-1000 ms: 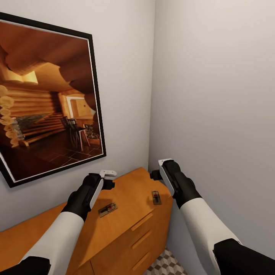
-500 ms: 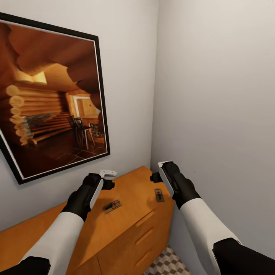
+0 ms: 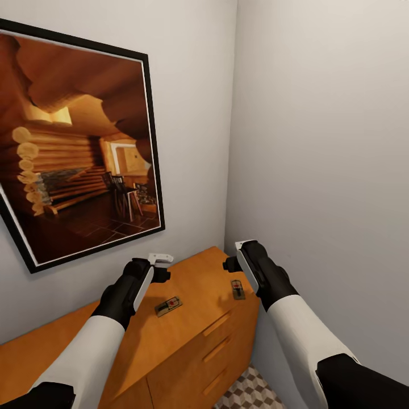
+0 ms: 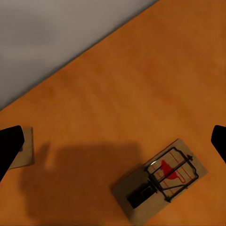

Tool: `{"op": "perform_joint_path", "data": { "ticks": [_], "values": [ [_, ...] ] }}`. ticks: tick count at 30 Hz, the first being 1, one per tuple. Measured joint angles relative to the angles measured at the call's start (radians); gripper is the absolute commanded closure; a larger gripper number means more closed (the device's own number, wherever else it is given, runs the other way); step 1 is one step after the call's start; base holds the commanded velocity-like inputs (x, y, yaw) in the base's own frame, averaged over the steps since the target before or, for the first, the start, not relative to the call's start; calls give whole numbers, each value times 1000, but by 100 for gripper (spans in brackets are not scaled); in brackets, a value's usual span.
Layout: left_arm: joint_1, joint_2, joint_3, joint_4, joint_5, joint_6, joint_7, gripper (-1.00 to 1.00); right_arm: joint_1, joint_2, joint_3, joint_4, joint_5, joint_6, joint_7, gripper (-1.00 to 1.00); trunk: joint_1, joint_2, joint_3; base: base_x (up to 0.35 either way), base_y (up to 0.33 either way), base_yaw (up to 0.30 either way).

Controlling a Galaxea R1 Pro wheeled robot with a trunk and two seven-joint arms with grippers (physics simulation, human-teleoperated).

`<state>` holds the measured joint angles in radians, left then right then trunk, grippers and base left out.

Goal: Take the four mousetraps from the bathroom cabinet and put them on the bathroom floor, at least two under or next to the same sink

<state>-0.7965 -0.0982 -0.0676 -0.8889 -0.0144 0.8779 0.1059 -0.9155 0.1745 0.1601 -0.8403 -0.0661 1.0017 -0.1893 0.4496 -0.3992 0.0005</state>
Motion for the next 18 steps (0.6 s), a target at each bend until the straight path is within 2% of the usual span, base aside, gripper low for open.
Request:
{"op": "perform_joint_path", "data": {
  "ticks": [8,18],
  "values": [
    [1,-1,-1,0,0,-2,1,-100,0,0,1,0,1,-1,-1,-100,0,0,0,5,0,0],
    [2,-2,-1,0,0,-2,-2,-100,0,0,1,0,2,-2,-1,-100,0,0,0,119,12,0]
  ]
}}
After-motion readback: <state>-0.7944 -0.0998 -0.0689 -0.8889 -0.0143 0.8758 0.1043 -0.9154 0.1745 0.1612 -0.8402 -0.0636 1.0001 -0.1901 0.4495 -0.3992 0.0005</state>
